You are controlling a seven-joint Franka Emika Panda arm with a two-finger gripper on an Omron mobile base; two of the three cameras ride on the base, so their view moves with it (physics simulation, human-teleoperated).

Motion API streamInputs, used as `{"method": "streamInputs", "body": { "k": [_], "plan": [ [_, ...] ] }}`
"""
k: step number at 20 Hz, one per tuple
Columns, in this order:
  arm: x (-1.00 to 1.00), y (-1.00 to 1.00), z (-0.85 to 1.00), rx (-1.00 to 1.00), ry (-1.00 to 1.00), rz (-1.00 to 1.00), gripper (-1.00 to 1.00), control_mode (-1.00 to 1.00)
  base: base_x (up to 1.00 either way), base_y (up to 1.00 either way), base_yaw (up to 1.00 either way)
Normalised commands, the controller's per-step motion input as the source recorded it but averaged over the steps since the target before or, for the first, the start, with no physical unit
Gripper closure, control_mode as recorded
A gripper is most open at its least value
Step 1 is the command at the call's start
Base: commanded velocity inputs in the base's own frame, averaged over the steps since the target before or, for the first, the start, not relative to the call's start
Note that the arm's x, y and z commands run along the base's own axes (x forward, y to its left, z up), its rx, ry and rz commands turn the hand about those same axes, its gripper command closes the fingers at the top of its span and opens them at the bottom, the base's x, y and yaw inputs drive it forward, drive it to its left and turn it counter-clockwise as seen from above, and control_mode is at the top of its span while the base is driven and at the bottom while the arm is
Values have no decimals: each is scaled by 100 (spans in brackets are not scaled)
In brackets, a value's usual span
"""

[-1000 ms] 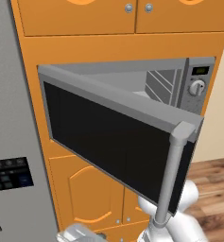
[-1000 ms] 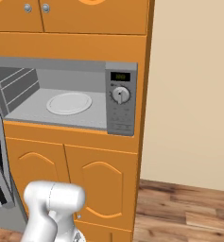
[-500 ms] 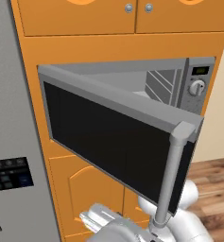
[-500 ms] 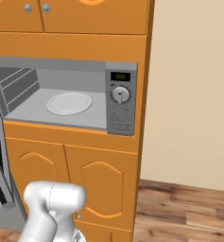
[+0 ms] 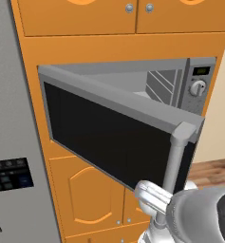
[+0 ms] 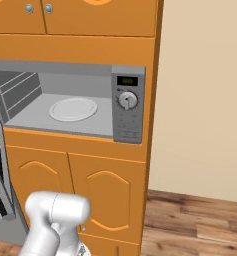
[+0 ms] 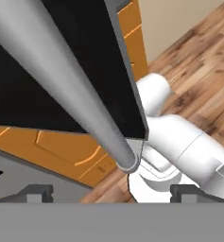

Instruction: Place the sponge inside the microwave to prepare for sanitizing.

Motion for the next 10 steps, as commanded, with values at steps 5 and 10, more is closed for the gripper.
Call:
{"method": "streamInputs", "body": {
  "k": [5,10],
  "plan": [
    [-3,-74,-15,0,5,15,-100,-100,0,0,0],
    [-16,-45,28,-19,11,44,-100,-100,0,0,0]
  ]
}}
